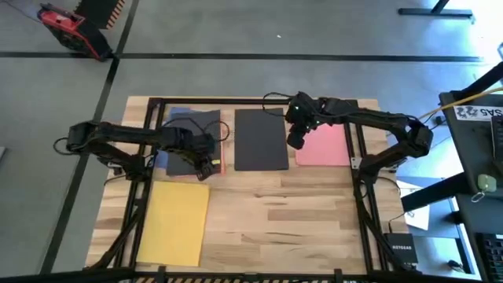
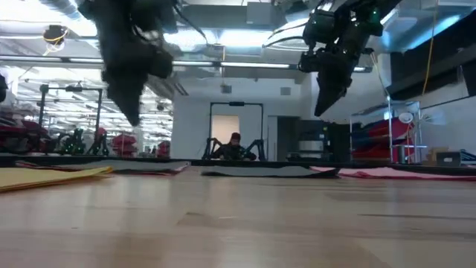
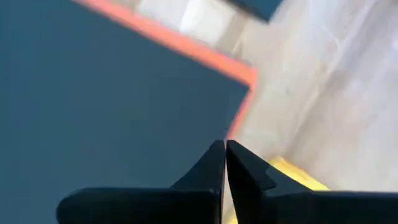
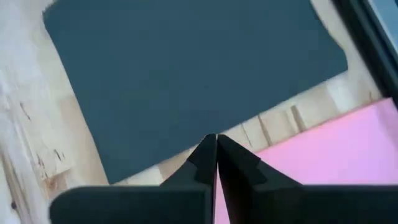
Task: Organize paper
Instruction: Stack the black paper on top of the stacked black papers
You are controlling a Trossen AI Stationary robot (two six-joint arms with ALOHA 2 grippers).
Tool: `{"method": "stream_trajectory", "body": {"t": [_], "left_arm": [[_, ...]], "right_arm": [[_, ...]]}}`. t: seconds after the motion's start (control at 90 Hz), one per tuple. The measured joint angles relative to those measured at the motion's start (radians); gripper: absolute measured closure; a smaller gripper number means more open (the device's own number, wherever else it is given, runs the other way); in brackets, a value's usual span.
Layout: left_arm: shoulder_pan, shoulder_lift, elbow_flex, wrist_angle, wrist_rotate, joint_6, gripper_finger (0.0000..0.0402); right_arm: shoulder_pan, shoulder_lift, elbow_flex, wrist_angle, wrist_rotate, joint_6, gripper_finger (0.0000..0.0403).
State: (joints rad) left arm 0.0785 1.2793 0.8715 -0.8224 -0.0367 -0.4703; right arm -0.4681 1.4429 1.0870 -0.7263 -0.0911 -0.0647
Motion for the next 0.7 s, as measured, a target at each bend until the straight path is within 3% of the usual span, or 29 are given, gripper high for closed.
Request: {"method": "stream_trajectory", "body": {"t": [0.4, 0.522, 0.7], "left_arm": [[-0.234, -0.211, -0.007, -0.018, -0.245, -0.171, 0.0401], [-0.286, -0.314, -0.076, 0.083, -0.256, -0.208, 0.0402], [-0.37, -0.473, -0.18, 0.18, -0.257, -0.264, 0.0401]], "right_arm": [[0.228, 0.02, 0.002, 0.328, -0.007, 0.078, 0.0402], [0.281, 0.04, 0.011, 0.427, -0.006, 0.141, 0.0402], [0.34, 0.128, 0.1, 0.423, 0.052, 0.136, 0.0402]]}}
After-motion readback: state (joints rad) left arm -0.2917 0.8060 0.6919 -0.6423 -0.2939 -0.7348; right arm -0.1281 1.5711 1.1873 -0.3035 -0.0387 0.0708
